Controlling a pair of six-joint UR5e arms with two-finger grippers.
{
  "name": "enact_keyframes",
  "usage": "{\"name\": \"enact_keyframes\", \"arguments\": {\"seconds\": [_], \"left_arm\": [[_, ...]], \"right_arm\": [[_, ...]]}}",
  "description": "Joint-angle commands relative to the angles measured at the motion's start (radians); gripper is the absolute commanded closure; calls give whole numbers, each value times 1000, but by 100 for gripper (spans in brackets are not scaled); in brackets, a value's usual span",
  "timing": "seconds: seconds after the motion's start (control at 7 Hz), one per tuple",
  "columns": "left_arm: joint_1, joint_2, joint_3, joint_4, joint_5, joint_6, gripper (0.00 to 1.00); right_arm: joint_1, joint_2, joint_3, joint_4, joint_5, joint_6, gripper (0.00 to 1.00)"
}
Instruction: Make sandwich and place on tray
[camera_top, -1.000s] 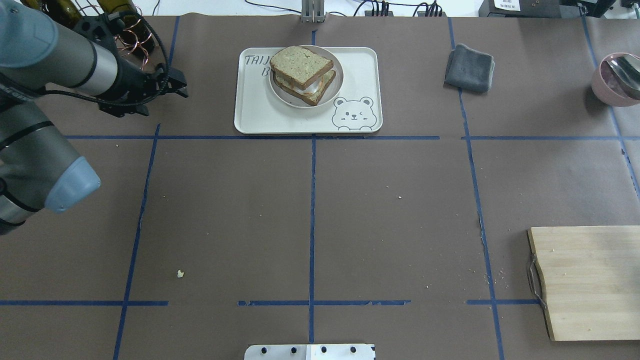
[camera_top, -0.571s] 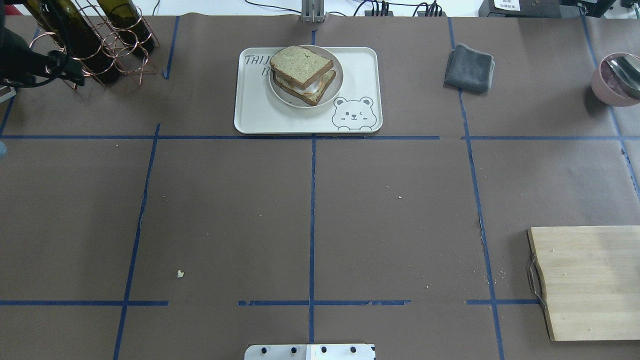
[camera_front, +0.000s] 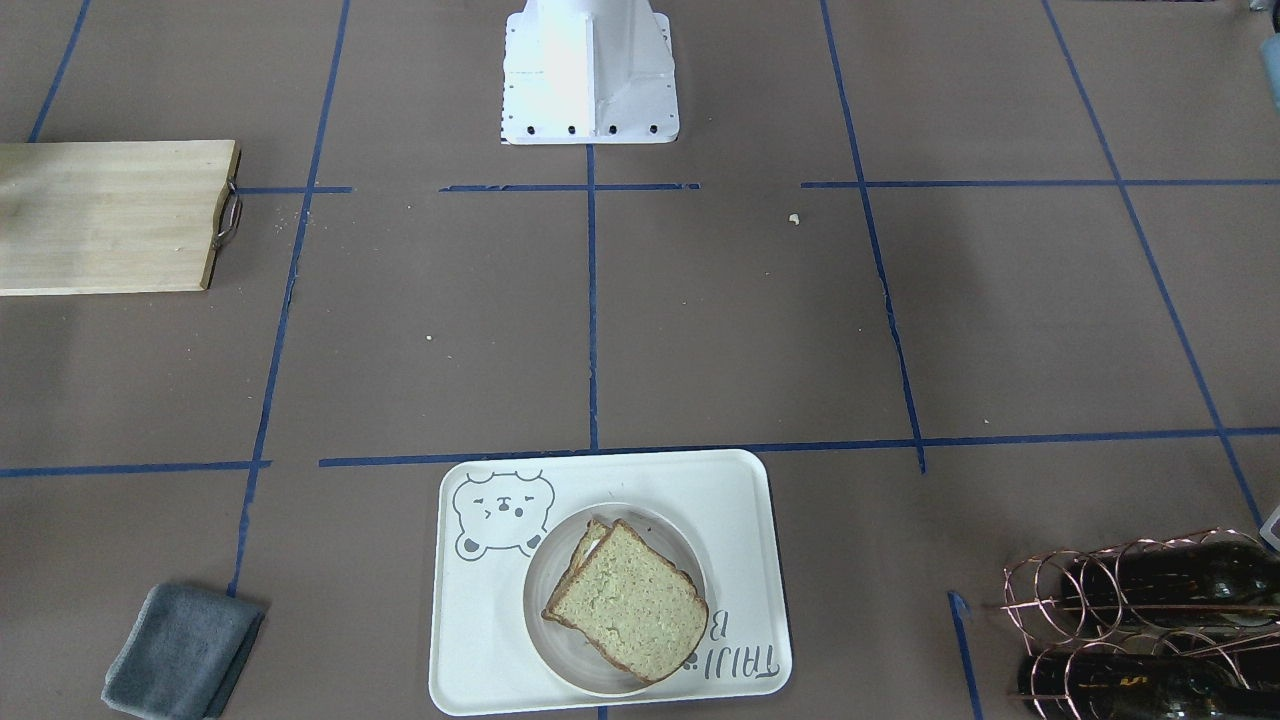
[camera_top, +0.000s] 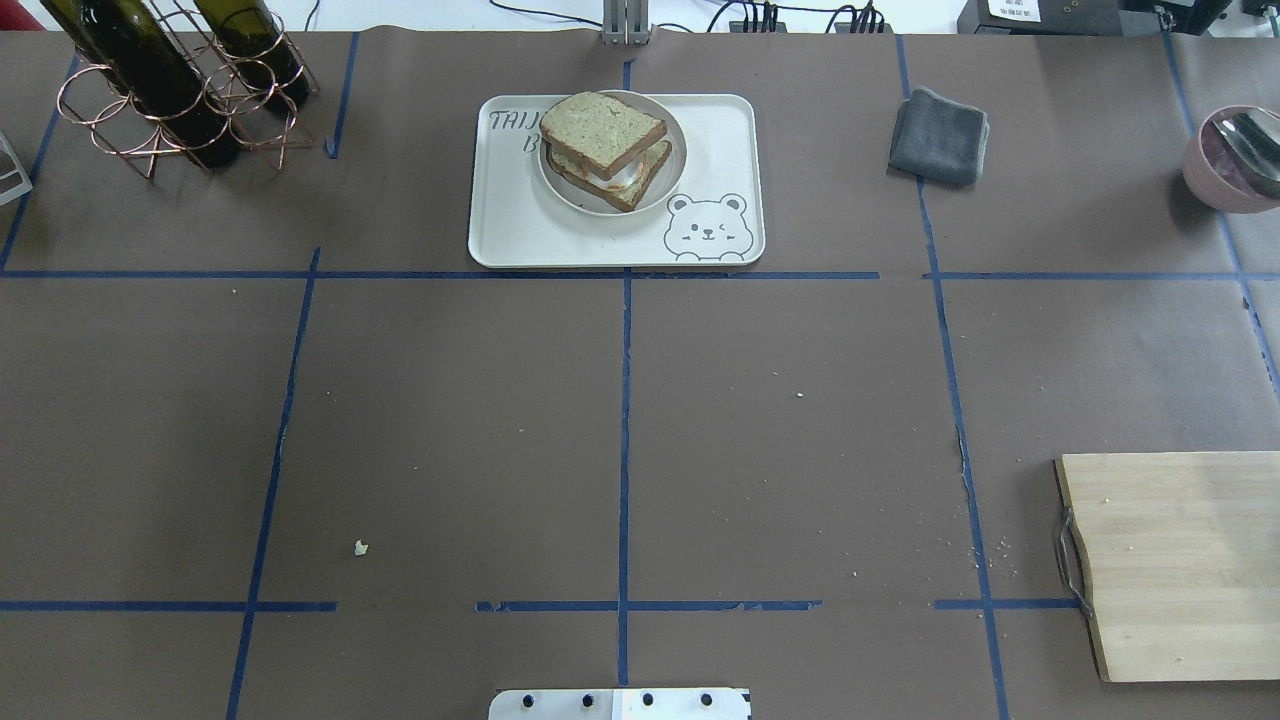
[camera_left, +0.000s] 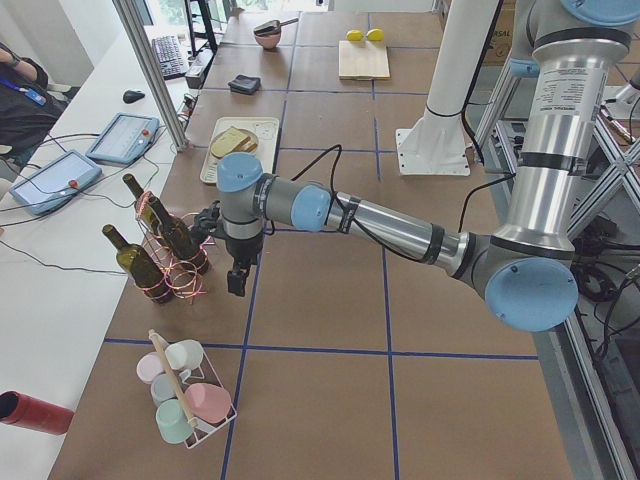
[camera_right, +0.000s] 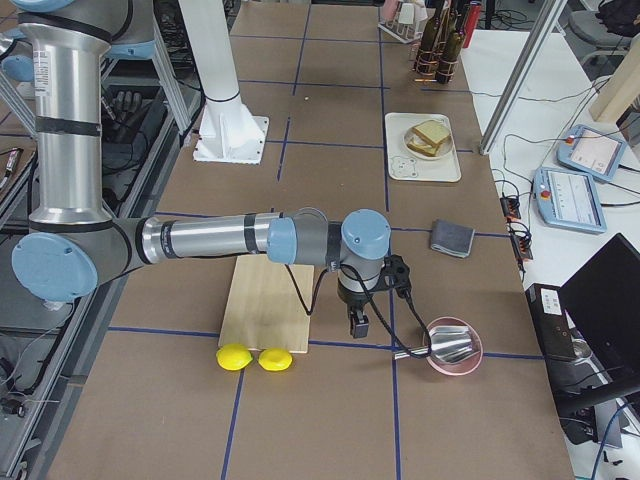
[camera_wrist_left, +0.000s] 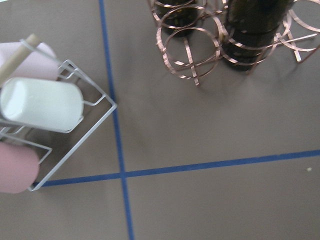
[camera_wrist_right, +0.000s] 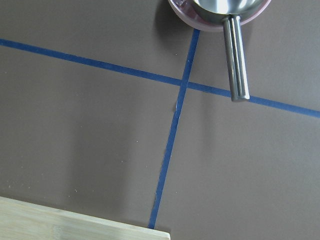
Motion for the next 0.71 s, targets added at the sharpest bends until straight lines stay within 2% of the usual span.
{"name": "enact_keyframes", "arguments": {"seconds": [0.0, 0.14, 0.29, 0.57], "left_arm": [[-107, 55, 140, 17, -70, 156, 0], [-109, 105, 141, 9, -134, 187, 0], [-109, 121, 138, 11, -156, 186, 0], [-108, 120, 103, 14, -155, 166, 0]], "right_arm": [[35, -23, -20, -1, 40, 17, 0], [56, -37, -24, -2, 57, 20, 0], [64, -58, -34, 1, 84, 20, 0], [78, -60, -34, 1, 85, 22, 0]]}}
